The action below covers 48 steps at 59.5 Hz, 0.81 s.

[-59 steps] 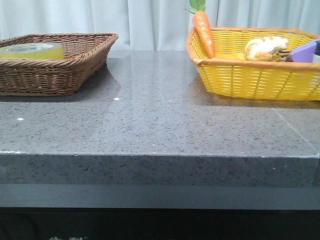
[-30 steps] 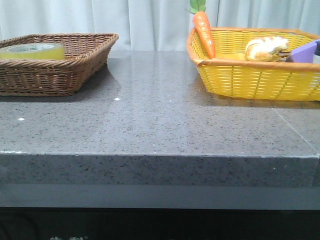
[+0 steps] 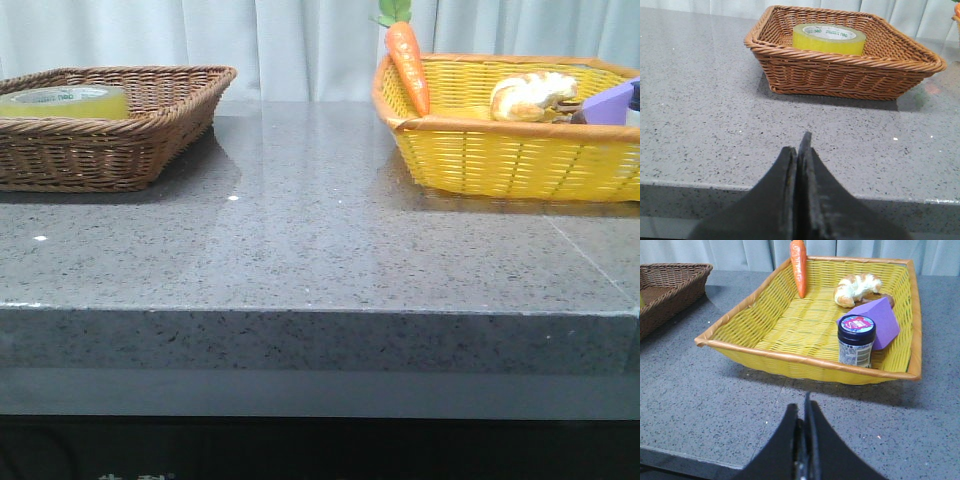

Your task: Transfer tape with both arms

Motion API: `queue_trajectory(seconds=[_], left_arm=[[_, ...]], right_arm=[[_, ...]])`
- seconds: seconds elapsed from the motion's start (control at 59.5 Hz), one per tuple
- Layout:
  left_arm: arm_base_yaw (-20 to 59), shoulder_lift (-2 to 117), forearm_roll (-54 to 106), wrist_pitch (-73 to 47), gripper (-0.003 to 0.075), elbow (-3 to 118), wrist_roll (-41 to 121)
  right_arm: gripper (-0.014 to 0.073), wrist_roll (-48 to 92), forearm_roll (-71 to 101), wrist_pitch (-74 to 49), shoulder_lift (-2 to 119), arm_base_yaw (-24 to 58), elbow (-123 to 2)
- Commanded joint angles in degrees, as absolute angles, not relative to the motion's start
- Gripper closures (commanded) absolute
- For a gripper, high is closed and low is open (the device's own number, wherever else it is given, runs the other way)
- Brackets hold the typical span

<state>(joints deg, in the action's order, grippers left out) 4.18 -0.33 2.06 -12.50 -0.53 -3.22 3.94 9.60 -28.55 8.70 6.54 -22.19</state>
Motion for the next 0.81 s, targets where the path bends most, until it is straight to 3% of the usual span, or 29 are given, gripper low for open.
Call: queue_trajectory(seconds=[0.0,0.42,0.589,0.79], left_arm=[[4.3,-1.5,2.6,-7.4,0.0740,-2.7,-3.7],[4.3,-1.5,2.6,-7.4,0.0740,-2.7,-3.7],[4.3,-1.5,2.6,-7.4,0.0740,-2.7,-3.7],[4.3,-1.5,2.6,-7.4,0.0740,-2.7,-3.7]], right_arm=[[0.0683,4.0,9.7,-24.0,9.2,6.1,-23.5],[0.0683,4.1,9.1,-22.2,9.2,6.1,-23.0],[0.0683,4.1,7.2,-10.2,8.0,4.9,-14.8],[0.0683,4.1,7.2,-7.7,1.3,0.5,-4.0]])
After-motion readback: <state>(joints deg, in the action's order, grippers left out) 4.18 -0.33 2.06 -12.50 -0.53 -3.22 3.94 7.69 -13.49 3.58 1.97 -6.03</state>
